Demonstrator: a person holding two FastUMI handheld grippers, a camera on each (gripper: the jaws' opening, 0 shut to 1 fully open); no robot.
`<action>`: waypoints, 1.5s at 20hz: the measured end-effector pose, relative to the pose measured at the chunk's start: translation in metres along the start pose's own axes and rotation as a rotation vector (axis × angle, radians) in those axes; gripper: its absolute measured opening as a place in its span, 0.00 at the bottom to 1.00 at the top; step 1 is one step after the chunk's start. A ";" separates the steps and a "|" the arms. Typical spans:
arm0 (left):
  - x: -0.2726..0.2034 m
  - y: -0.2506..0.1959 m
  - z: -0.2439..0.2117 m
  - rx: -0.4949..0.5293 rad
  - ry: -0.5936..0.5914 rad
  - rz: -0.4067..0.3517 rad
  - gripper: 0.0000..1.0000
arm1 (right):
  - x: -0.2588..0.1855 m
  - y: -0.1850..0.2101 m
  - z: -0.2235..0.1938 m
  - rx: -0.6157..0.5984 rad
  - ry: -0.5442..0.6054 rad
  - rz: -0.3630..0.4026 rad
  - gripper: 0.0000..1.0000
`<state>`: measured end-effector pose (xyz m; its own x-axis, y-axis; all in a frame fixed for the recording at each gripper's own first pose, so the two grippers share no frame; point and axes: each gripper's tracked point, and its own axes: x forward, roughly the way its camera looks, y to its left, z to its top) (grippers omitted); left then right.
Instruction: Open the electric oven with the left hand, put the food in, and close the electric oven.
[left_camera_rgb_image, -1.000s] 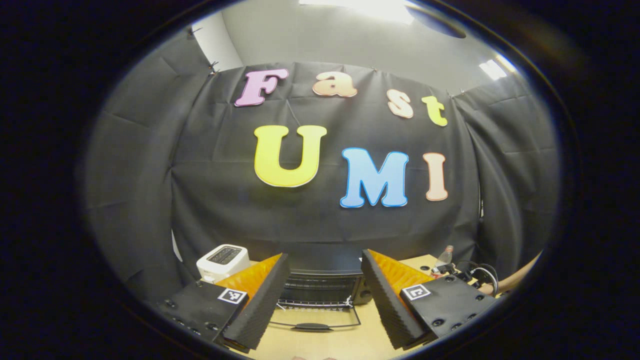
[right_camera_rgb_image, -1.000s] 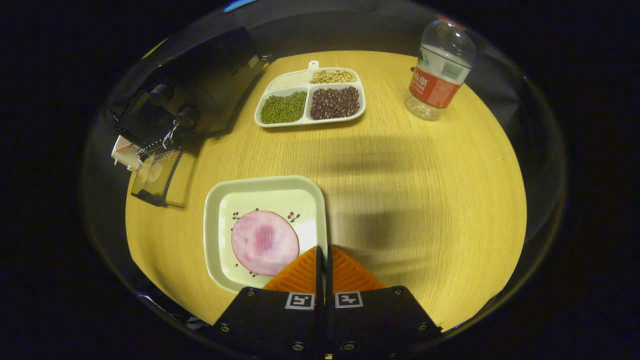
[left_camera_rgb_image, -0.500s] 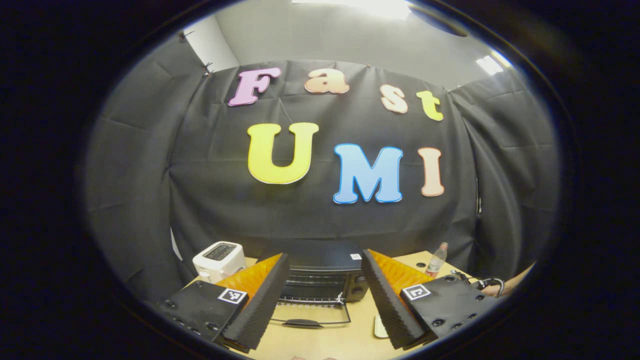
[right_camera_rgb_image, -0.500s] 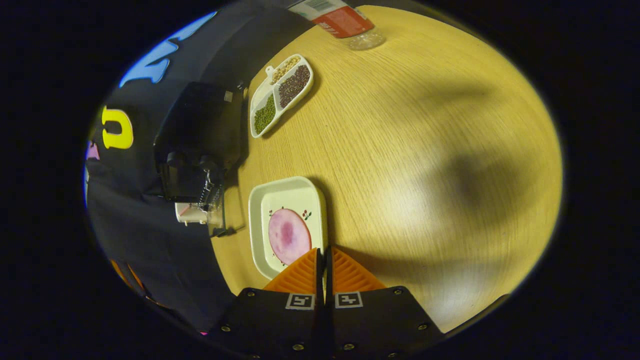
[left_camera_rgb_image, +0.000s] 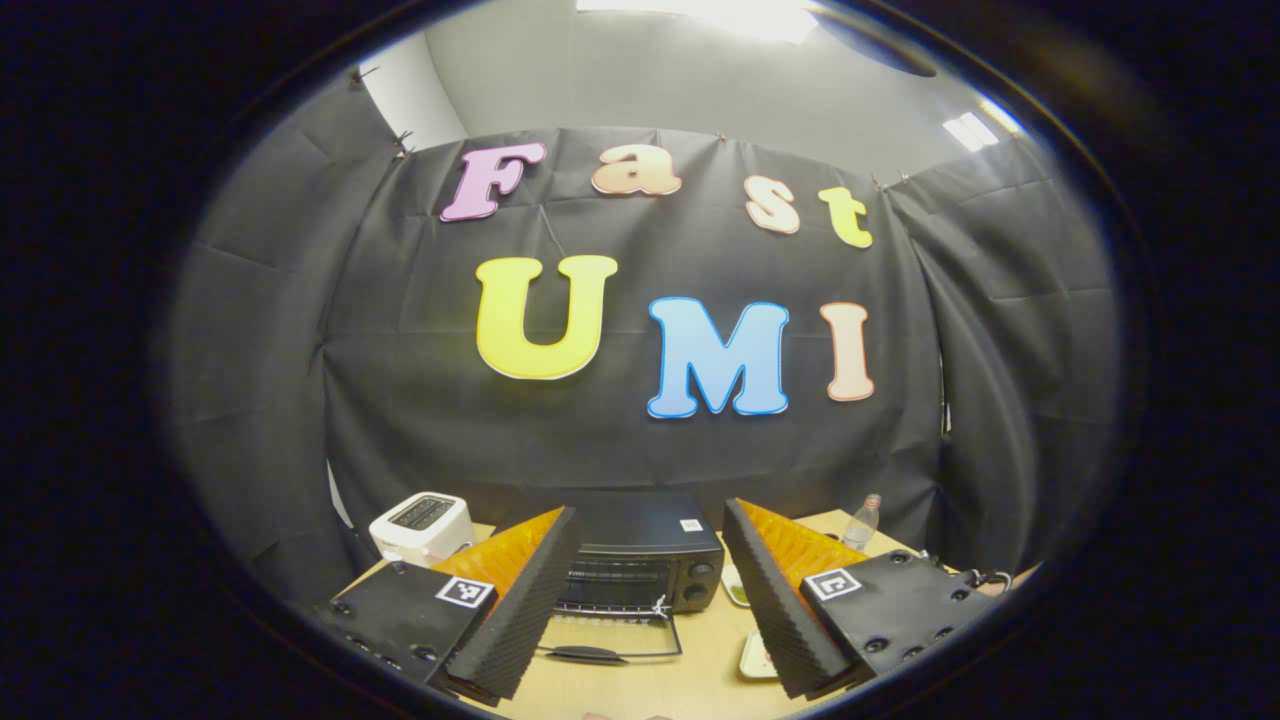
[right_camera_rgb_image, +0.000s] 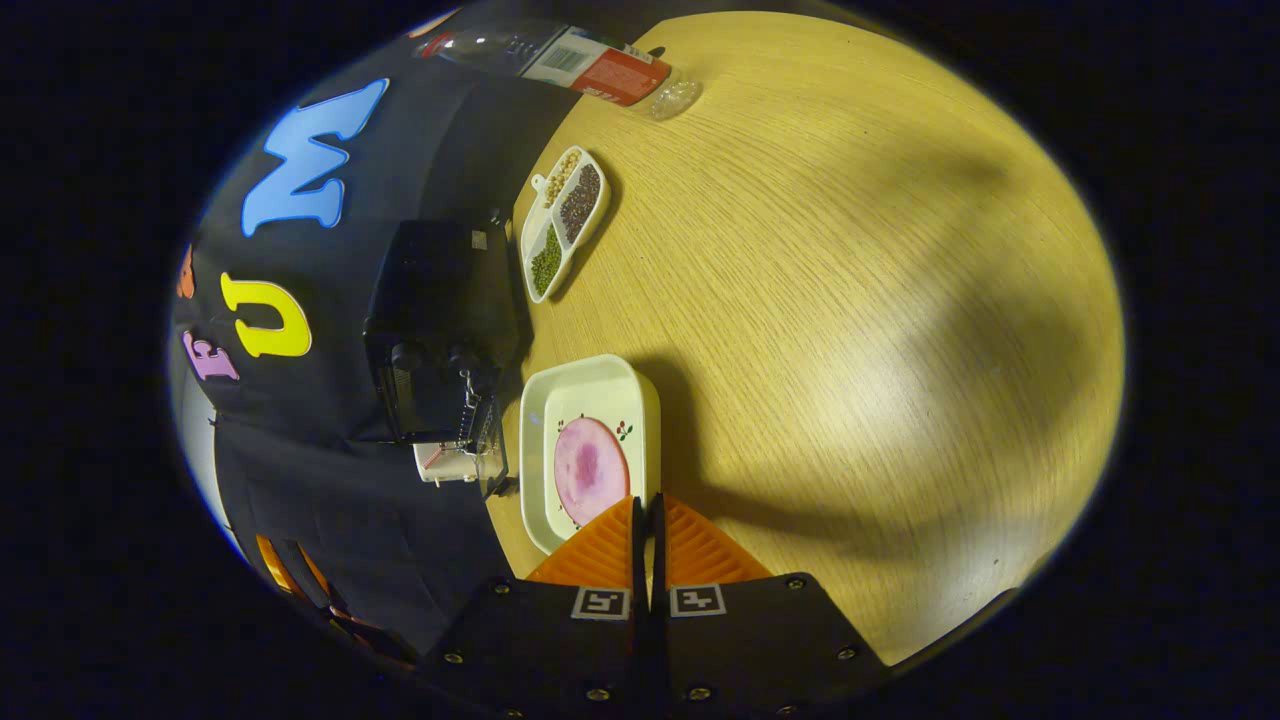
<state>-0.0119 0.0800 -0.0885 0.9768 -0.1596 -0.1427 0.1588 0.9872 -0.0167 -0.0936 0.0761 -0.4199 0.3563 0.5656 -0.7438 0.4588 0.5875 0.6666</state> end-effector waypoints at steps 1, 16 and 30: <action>0.001 0.001 0.002 0.000 -0.007 0.003 1.00 | -0.005 0.003 -0.003 -0.004 -0.022 -0.018 0.00; -0.002 0.094 -0.010 -0.061 -0.024 0.043 0.97 | 0.051 0.174 -0.095 0.085 -0.172 0.026 0.01; -0.049 0.212 -0.007 -0.074 -0.016 0.231 0.98 | 0.173 0.259 -0.047 0.327 -0.415 0.022 0.01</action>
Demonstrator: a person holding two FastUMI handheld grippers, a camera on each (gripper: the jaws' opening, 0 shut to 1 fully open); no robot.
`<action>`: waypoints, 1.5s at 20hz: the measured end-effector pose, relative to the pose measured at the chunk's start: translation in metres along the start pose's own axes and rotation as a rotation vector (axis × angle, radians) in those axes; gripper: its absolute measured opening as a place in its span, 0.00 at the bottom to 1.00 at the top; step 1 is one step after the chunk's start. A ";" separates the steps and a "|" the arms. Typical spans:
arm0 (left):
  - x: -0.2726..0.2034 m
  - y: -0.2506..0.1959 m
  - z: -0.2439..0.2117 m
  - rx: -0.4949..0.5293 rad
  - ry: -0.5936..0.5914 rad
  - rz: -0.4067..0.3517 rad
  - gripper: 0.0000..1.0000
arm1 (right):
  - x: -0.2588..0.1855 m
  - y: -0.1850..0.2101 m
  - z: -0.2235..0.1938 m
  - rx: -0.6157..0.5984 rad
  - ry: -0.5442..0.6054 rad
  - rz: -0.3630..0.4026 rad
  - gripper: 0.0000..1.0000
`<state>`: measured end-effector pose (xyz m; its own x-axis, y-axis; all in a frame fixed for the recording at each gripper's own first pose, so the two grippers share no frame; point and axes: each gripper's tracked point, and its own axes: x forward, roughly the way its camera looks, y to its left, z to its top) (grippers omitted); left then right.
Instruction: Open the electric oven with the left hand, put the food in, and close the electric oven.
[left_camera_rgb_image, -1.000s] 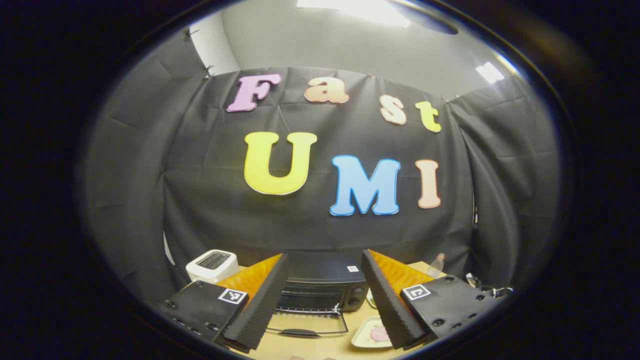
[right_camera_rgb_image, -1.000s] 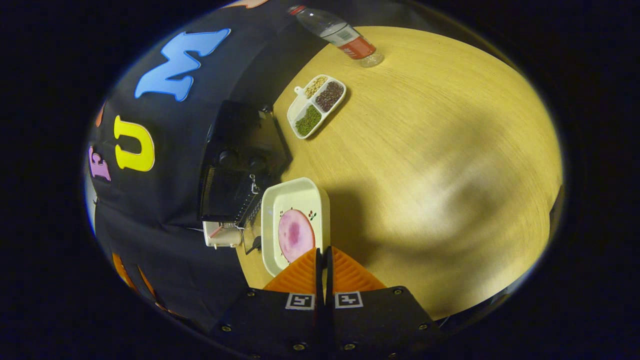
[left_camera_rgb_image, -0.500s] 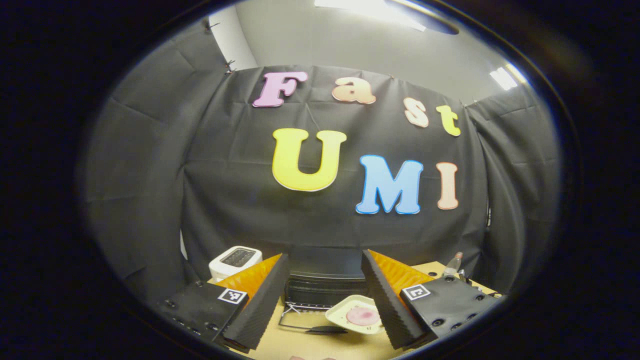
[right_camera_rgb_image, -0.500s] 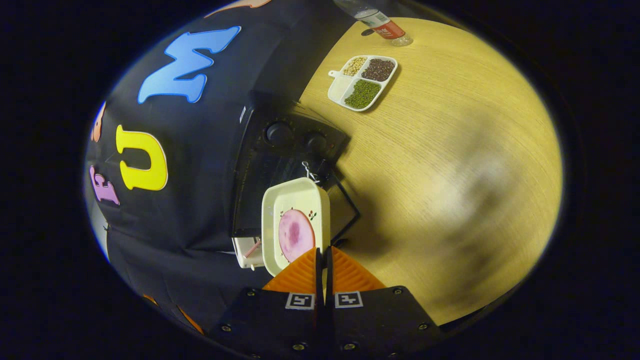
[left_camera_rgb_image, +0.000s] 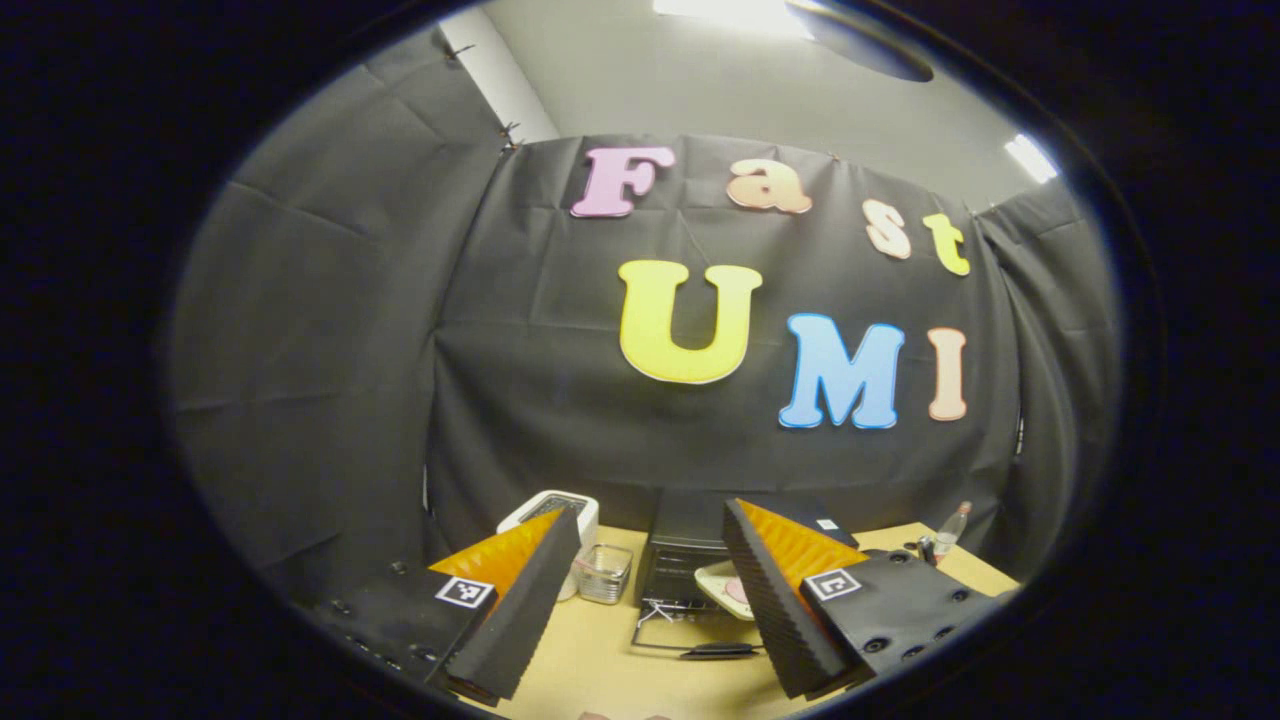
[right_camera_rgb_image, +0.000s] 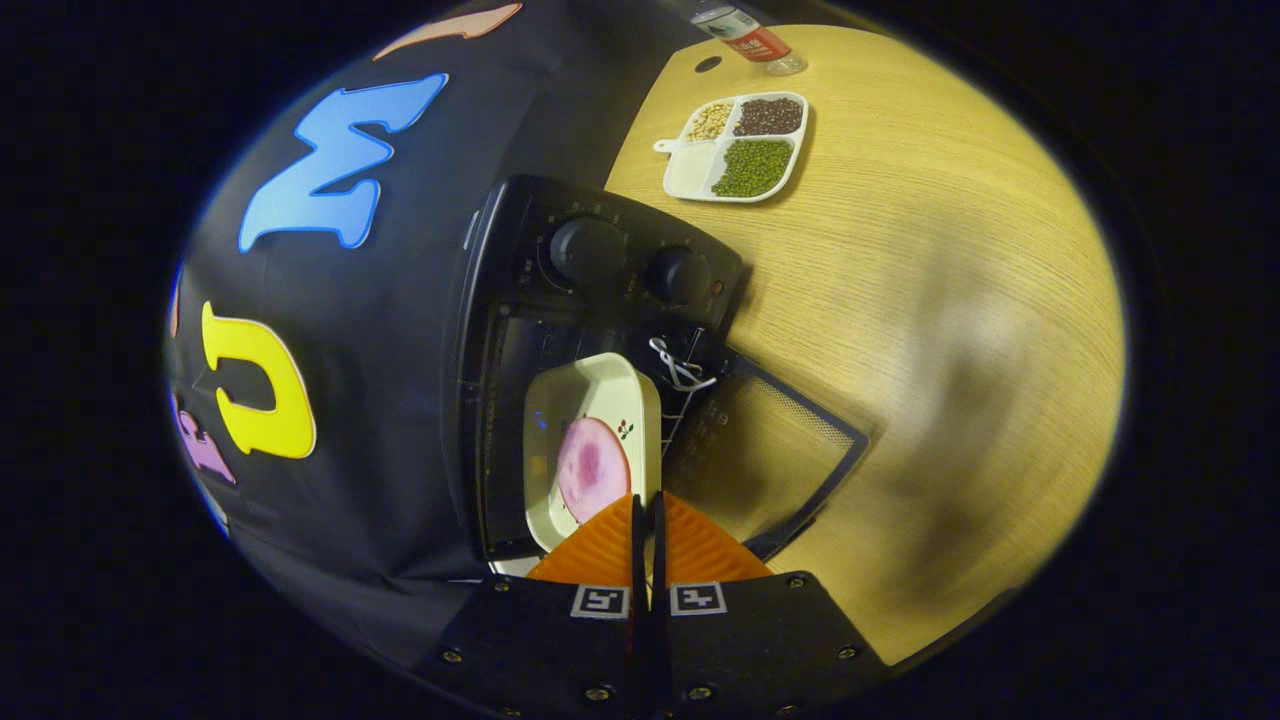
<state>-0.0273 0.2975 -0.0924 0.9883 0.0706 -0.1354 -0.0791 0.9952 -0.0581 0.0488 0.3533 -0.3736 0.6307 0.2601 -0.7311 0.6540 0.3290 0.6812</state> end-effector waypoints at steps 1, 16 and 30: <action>-0.002 0.003 0.000 0.001 -0.001 0.006 1.00 | 0.009 0.002 0.001 0.031 -0.015 -0.009 0.01; -0.005 0.047 -0.004 0.048 0.040 0.084 0.98 | 0.106 0.052 0.006 0.322 -0.169 0.040 0.05; 0.035 -0.005 -0.009 0.024 0.039 -0.054 1.00 | 0.014 0.057 -0.002 -0.200 -0.083 0.145 0.21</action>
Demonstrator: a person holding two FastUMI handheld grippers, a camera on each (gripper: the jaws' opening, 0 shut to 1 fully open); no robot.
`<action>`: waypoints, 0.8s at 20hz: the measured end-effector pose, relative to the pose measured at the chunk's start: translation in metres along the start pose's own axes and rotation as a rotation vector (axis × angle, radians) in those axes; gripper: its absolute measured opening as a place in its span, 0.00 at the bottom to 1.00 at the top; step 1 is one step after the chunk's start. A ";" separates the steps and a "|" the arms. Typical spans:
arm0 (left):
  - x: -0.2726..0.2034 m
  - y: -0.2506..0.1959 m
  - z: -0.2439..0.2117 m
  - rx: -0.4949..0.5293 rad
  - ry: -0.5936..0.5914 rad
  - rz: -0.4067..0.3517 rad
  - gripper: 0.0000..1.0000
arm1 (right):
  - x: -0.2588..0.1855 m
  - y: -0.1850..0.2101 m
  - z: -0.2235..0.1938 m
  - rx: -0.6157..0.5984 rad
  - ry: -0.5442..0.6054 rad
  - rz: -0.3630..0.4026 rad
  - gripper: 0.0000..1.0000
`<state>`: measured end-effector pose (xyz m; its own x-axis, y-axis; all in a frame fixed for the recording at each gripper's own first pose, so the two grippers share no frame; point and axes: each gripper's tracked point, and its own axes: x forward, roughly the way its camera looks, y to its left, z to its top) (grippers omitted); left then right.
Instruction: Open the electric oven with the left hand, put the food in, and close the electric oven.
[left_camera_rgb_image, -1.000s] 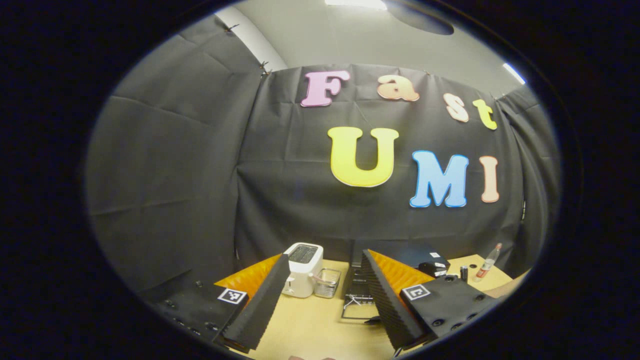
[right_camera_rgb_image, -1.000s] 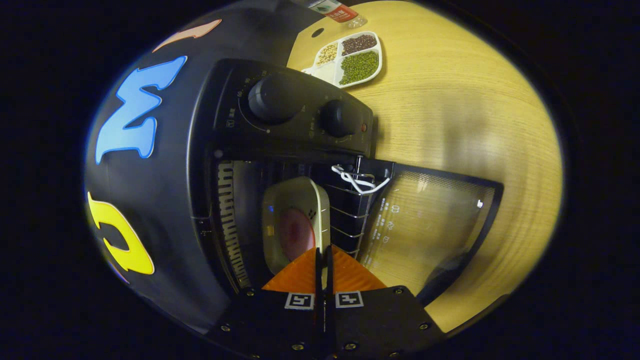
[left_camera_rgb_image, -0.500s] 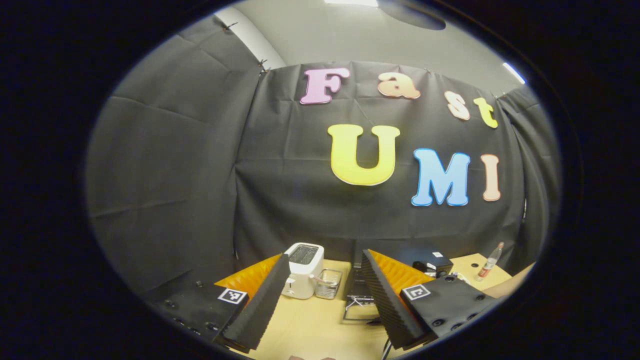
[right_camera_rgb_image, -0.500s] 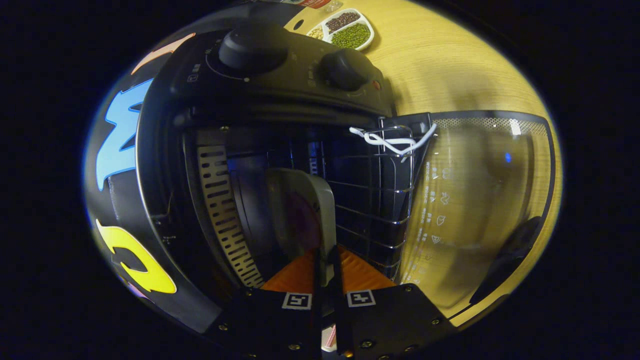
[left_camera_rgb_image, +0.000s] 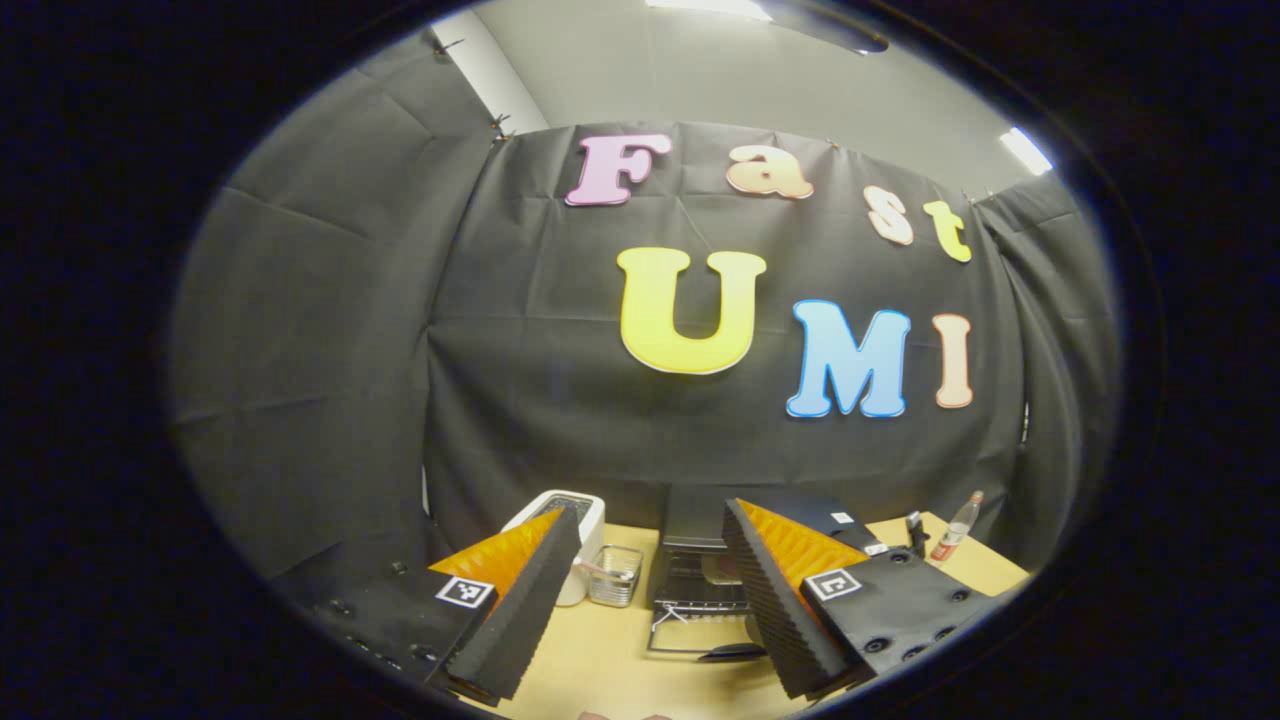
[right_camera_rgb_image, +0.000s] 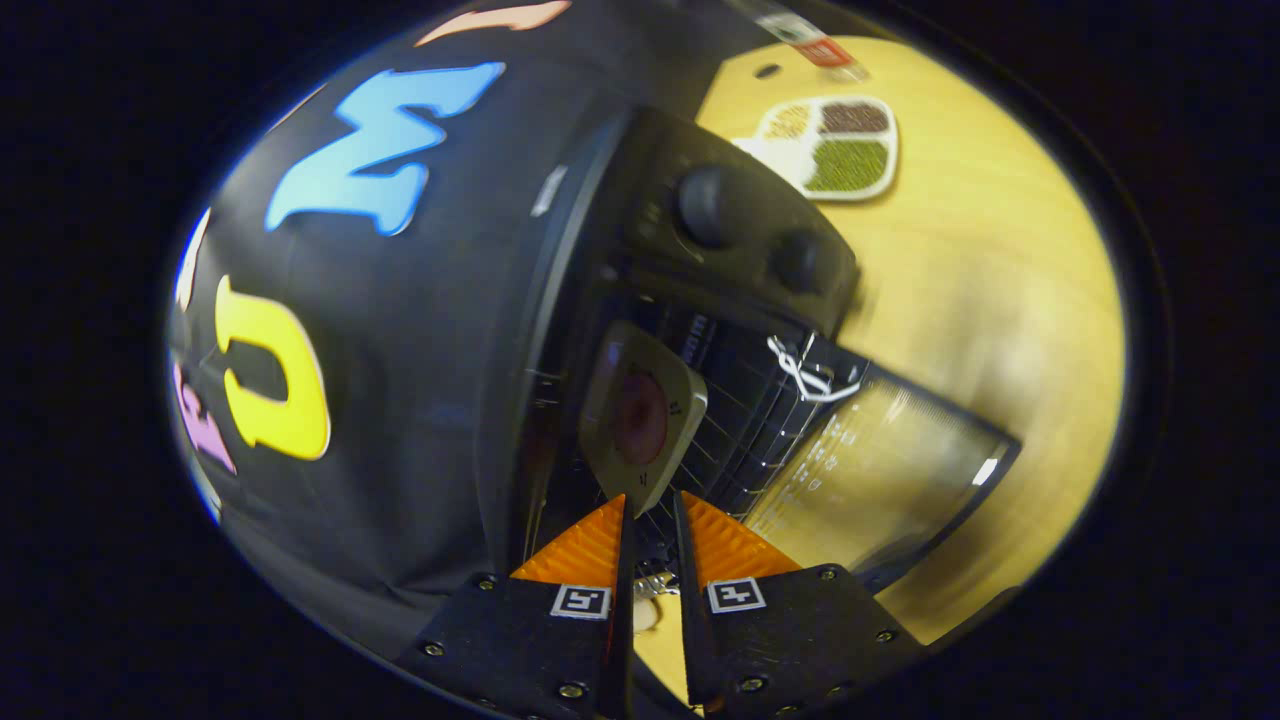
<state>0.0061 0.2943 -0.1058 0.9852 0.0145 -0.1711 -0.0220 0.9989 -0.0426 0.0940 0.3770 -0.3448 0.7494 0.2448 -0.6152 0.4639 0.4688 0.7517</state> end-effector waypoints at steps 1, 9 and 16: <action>0.002 -0.007 0.000 -0.003 0.003 -0.020 1.00 | -0.016 0.005 0.006 -0.078 -0.008 0.021 0.21; 0.020 -0.076 -0.002 -0.001 -0.004 -0.159 1.00 | -0.145 0.055 0.081 -0.669 -0.259 0.172 0.21; 0.012 -0.136 0.021 0.036 -0.058 -0.220 1.00 | -0.249 0.076 0.152 -0.928 -0.460 0.174 0.21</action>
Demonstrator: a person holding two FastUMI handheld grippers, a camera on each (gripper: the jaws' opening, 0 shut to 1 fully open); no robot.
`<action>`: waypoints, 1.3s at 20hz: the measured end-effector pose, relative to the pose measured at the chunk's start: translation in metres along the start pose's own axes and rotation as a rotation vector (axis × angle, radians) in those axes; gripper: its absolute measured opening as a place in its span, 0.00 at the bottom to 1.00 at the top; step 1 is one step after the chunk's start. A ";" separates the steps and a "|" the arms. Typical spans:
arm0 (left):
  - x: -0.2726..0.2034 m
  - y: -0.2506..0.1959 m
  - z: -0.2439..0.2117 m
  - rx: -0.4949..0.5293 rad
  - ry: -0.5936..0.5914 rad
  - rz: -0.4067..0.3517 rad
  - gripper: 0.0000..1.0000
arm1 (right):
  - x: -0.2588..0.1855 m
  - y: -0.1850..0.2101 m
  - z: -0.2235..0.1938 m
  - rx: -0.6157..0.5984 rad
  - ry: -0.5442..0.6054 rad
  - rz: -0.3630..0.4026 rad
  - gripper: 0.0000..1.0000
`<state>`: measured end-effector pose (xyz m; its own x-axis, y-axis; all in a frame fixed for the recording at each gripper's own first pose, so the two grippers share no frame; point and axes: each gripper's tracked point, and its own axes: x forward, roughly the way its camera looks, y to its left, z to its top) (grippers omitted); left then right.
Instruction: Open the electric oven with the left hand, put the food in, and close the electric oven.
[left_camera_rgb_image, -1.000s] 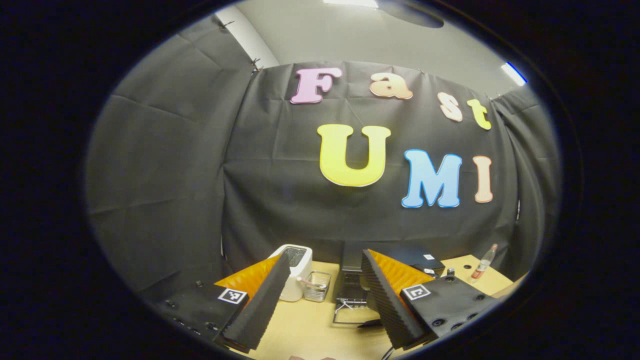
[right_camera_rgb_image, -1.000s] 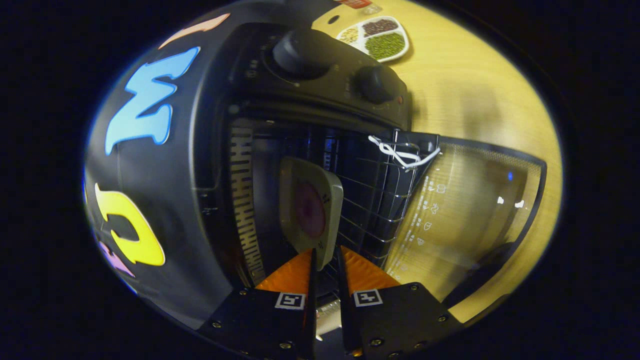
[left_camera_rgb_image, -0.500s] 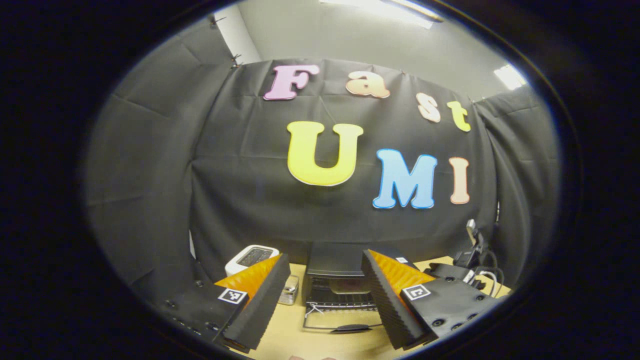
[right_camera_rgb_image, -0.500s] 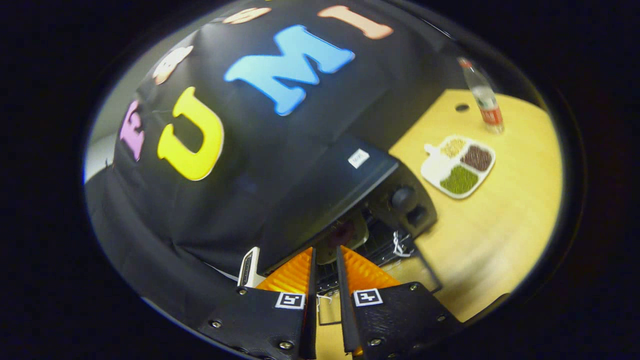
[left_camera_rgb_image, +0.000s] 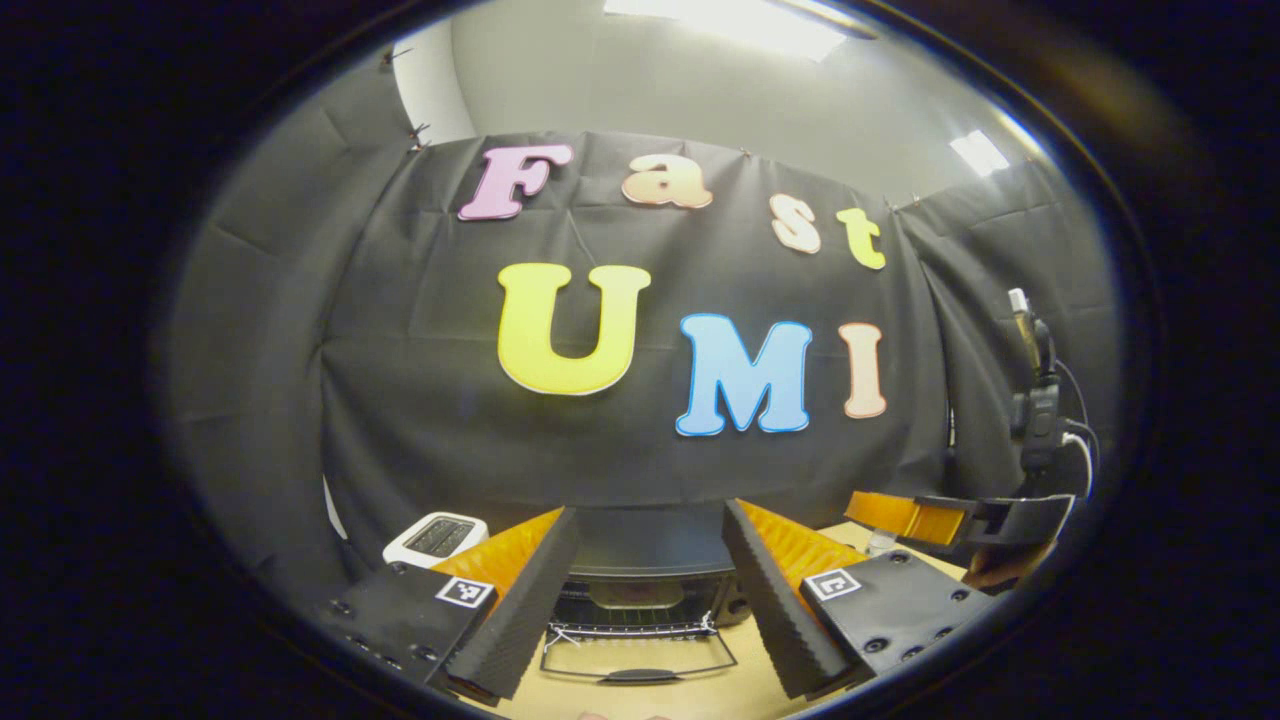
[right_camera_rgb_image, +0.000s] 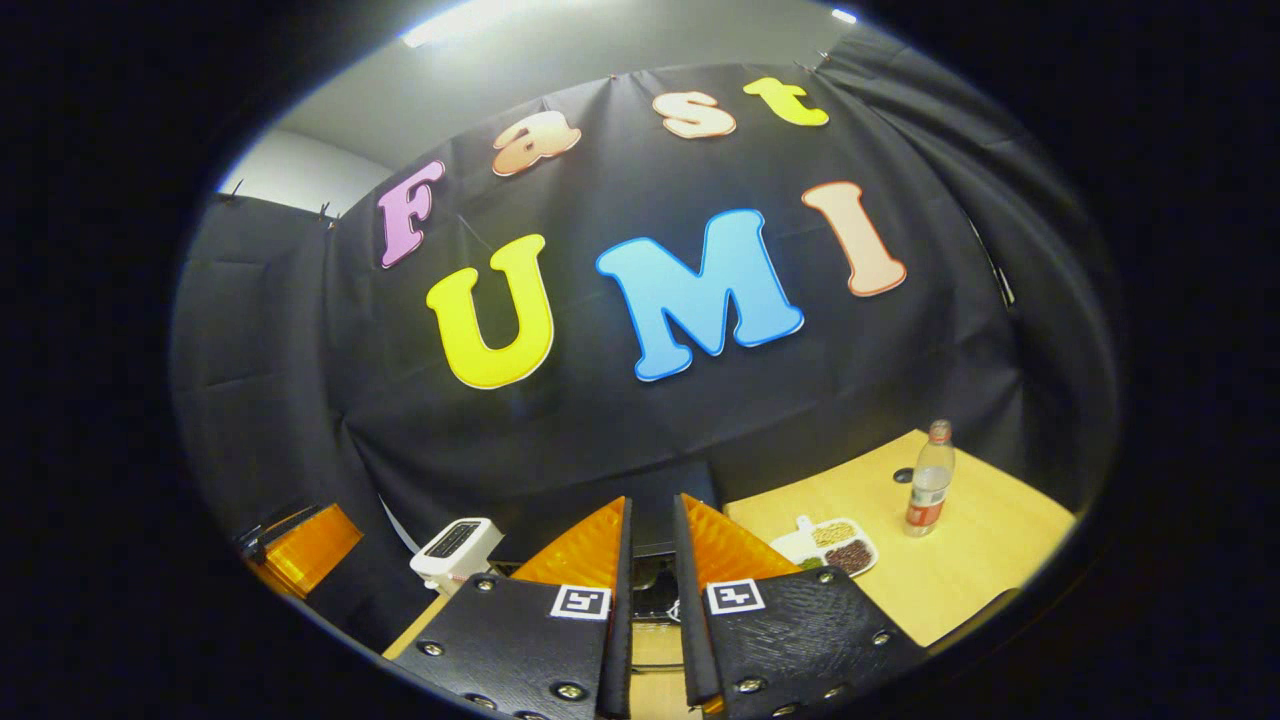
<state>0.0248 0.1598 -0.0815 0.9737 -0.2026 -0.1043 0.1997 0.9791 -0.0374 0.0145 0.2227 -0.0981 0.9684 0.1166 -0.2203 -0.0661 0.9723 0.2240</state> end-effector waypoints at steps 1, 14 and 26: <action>-0.001 -0.006 0.003 0.002 -0.002 0.002 0.97 | -0.006 -0.010 0.008 -0.016 -0.014 -0.012 0.21; 0.024 -0.049 -0.065 0.006 0.179 0.018 1.00 | -0.028 -0.092 0.045 -0.106 -0.044 -0.084 0.93; 0.010 -0.039 -0.237 -0.010 0.641 0.053 0.97 | -0.013 -0.119 0.028 -0.114 0.023 -0.096 0.93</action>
<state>0.0009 0.1161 -0.3168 0.7227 -0.1260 -0.6796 0.1488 0.9885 -0.0250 0.0165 0.0994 -0.0950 0.9660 0.0258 -0.2574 -0.0021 0.9958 0.0918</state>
